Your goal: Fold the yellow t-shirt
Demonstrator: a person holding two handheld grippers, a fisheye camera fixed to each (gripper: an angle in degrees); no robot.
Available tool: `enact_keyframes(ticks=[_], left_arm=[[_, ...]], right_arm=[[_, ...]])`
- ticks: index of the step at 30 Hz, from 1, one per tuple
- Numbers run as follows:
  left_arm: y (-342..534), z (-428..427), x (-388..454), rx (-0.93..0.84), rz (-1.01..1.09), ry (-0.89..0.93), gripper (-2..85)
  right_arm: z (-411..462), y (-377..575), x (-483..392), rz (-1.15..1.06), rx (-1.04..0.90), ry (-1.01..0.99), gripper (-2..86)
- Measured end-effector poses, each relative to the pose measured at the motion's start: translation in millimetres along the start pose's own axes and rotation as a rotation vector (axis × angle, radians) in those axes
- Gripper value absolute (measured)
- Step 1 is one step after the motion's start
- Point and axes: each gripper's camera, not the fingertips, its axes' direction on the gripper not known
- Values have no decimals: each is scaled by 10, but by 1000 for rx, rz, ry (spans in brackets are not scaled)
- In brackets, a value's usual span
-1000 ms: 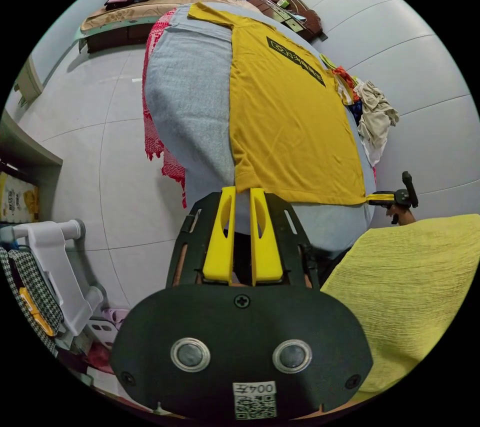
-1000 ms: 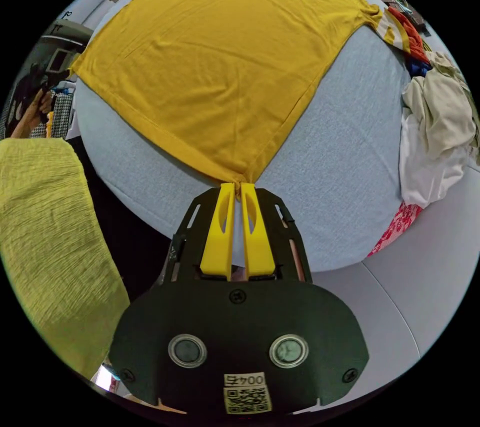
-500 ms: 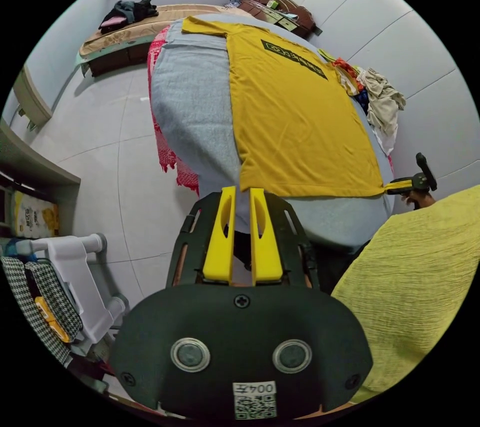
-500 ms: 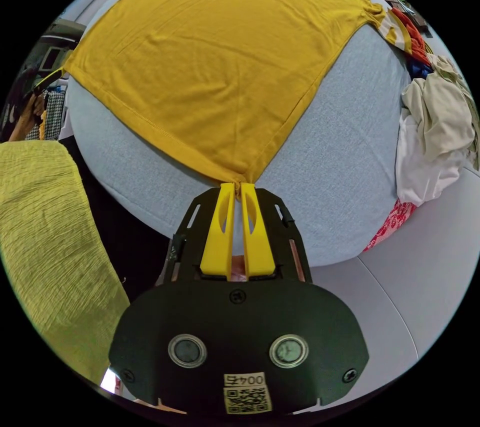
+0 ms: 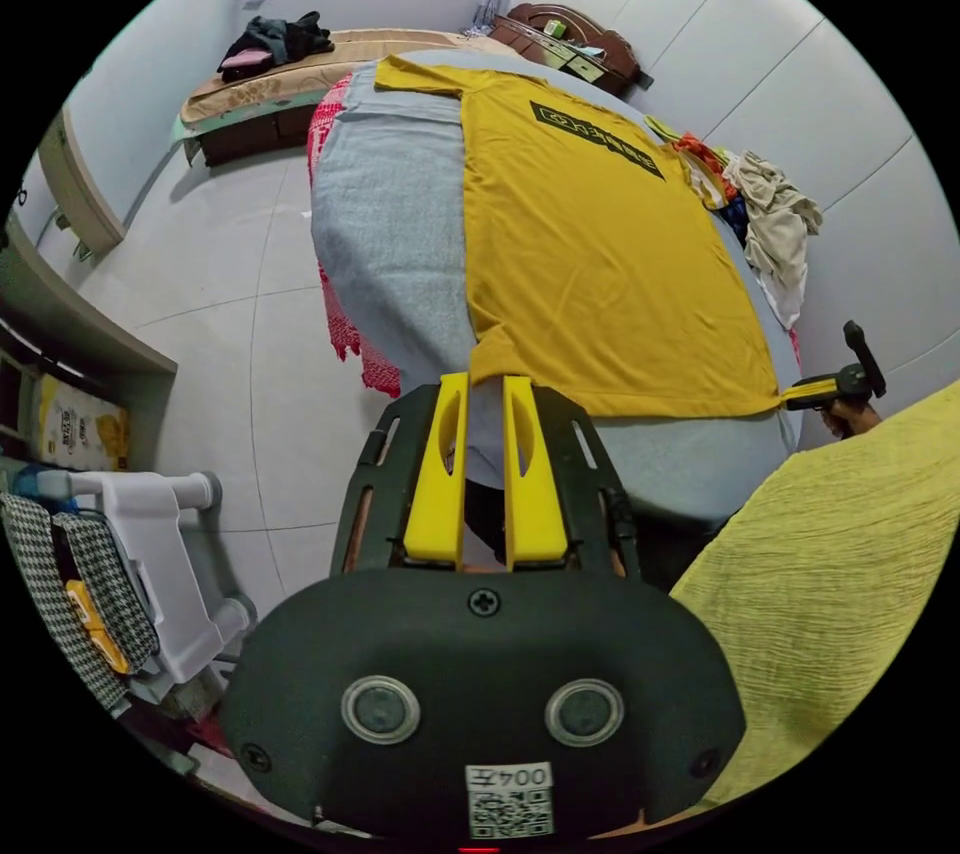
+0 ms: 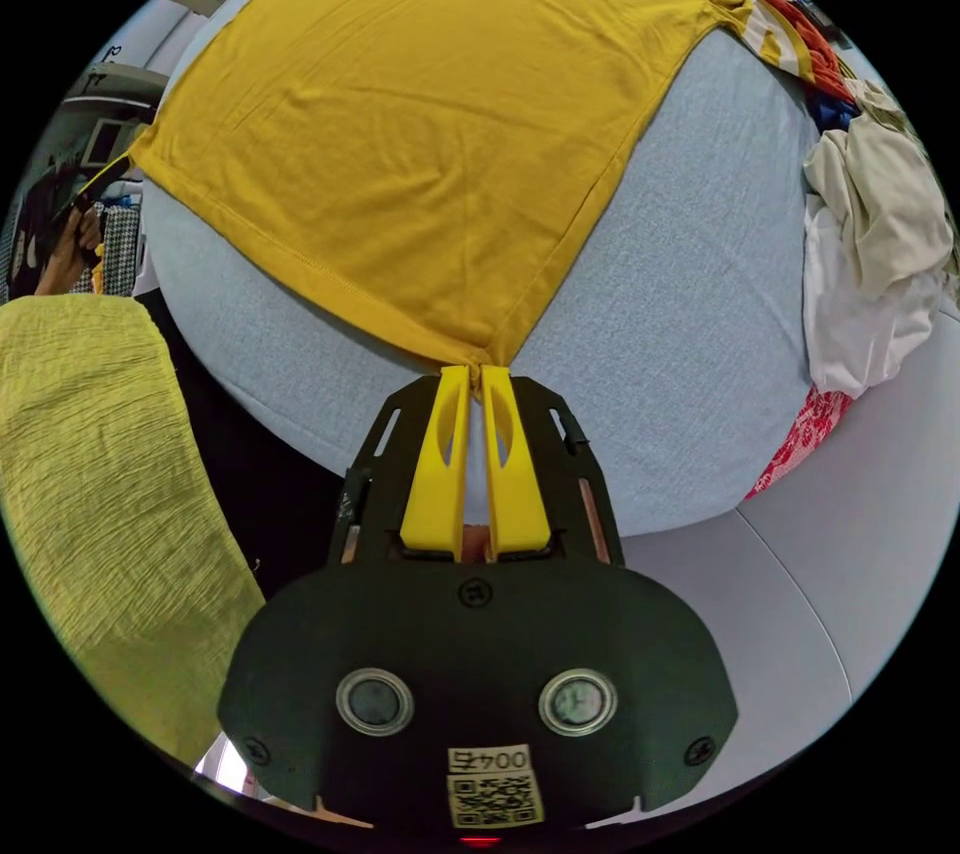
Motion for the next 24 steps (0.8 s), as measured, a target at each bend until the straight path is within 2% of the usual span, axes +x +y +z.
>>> enact_keyframes(ticks=[5,11,15,18,21,24], left_arm=[[2,103,78,12,-94,3,23],[-98,13,258,12,-57,-103,9],[-194,-157,386,28,0,-150,15],[-259,-212,579,0,119,-236,13],[-253,-18,750,-101,244,-337,5],[-241,197,837,-167,275,-386,3]], right_arm=[[-68,162,111,13,53,-14,16],[-214,477,317,119,170,-68,15],[-455,862,688,304,322,-213,11],[-516,1214,1008,461,449,-346,8],[-330,1311,1058,489,409,-349,4],[-232,1250,927,446,349,-242,0]])
